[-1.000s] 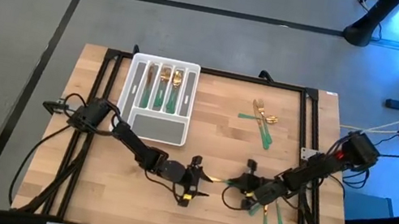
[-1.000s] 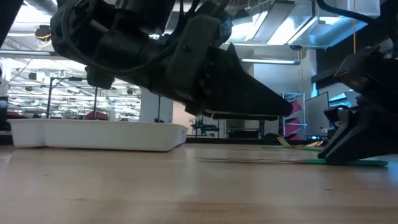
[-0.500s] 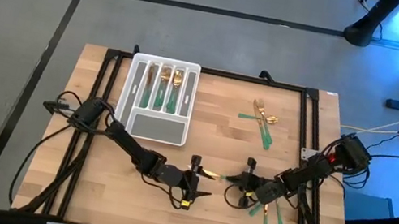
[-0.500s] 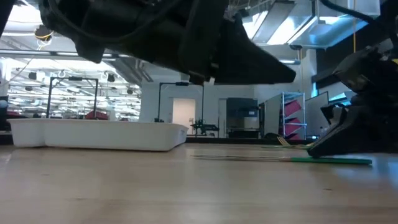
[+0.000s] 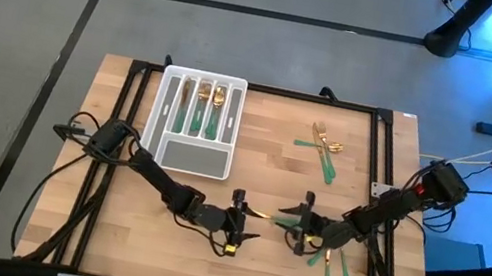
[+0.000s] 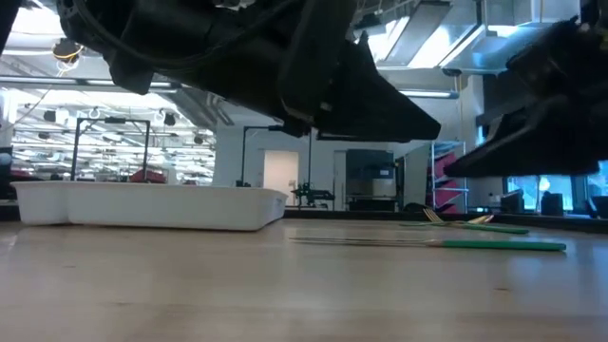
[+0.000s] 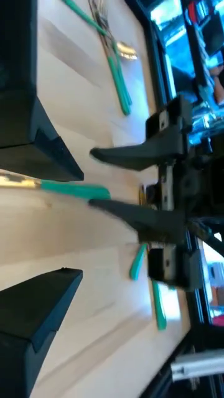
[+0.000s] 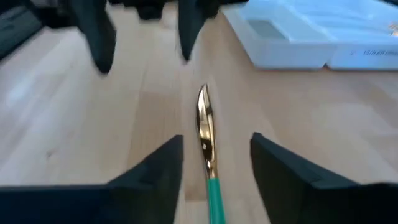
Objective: Sort silverware
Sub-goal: Put the green knife into the white cutlery tray
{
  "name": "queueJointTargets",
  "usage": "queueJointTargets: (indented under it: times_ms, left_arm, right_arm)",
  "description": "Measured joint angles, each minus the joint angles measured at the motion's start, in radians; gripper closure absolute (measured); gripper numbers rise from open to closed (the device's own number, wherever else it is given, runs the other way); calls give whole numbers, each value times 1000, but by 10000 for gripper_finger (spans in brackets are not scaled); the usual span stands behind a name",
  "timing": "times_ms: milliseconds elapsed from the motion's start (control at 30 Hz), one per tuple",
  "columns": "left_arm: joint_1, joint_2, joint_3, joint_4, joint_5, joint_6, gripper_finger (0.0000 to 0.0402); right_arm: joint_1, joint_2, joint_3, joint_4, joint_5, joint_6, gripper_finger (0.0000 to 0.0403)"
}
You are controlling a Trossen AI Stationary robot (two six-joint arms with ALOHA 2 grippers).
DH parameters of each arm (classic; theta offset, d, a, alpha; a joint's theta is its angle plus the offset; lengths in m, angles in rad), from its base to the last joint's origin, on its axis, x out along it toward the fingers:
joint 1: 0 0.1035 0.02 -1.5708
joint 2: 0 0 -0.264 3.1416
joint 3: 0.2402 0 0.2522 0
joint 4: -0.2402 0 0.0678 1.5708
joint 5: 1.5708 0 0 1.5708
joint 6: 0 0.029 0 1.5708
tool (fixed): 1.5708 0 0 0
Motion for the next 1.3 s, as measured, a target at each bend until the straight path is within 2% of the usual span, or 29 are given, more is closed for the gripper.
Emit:
queueJointTargets:
  times_ms: [133,267,367,533,667,767,933,1133,1300]
  left_arm:
    - [1,0,0,3,-18,19,171]
    - [2,0,0,-7,-20,-1,171]
    - [2,0,0,-9,-20,1,171]
    - [2,0,0,-24,-20,-8,171]
    - [2,0,0,-29,-20,-13,171]
    - [2,0,0,-27,-21,-10,171]
    - [-4,0,0,-29,-21,71,171]
    - [-30,0,0,-163,-68,231,171]
    - [-24,1,-1,-312,-79,172,171]
  right_arm:
    - [-43,68,35,16,1,48,179]
    - [-88,153,75,15,-106,48,183]
    - [-105,210,89,15,-180,66,199]
    - [-101,237,85,11,-149,138,236]
    - [-101,233,75,-64,-153,205,270]
    - [-101,239,74,-107,-160,251,302]
    - [-102,262,67,-76,-173,252,378]
    - [-105,272,5,77,-223,237,372]
    - [-104,281,-18,170,-271,161,381]
